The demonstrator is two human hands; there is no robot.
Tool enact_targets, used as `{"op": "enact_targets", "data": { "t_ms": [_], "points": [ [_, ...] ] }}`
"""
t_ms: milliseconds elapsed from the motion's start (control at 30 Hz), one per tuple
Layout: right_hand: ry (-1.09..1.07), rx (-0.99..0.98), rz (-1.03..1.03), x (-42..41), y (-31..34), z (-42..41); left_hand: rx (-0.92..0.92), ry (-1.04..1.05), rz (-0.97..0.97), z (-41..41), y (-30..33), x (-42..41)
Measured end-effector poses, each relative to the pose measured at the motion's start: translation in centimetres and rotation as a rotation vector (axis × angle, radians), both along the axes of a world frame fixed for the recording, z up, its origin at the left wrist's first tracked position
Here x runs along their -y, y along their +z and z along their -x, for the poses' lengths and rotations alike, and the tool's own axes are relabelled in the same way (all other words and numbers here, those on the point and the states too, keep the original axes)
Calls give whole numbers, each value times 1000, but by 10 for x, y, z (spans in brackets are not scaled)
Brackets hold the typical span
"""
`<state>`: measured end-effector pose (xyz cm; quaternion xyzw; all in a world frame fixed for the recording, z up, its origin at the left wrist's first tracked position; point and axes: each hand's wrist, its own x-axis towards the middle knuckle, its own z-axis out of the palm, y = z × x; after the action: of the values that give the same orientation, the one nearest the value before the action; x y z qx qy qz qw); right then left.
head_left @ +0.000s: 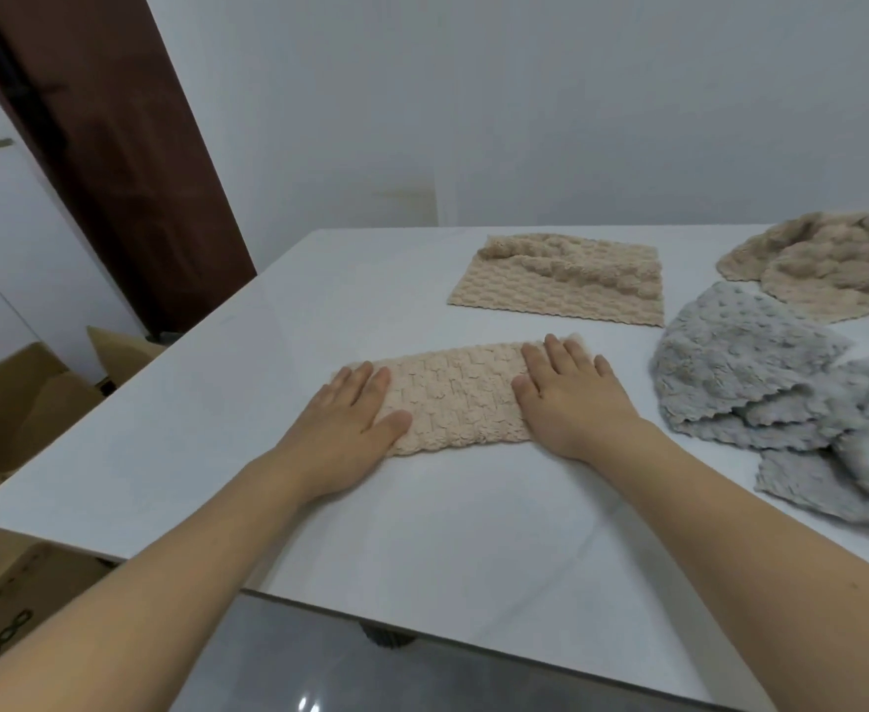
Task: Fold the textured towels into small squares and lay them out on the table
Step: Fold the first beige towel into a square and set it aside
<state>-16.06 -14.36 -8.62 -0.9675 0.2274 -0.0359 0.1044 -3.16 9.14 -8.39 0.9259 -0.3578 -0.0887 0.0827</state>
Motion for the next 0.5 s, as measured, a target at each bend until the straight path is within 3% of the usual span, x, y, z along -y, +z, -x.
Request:
{"op": "enact_targets", "data": {
  "t_ms": [333, 500],
  "points": [
    [103, -31, 70, 19, 5, -15, 49, -65, 134, 14, 4, -5],
    [1, 440, 333, -14, 8, -5, 77, -83, 520, 25, -3, -14]
  ]
}}
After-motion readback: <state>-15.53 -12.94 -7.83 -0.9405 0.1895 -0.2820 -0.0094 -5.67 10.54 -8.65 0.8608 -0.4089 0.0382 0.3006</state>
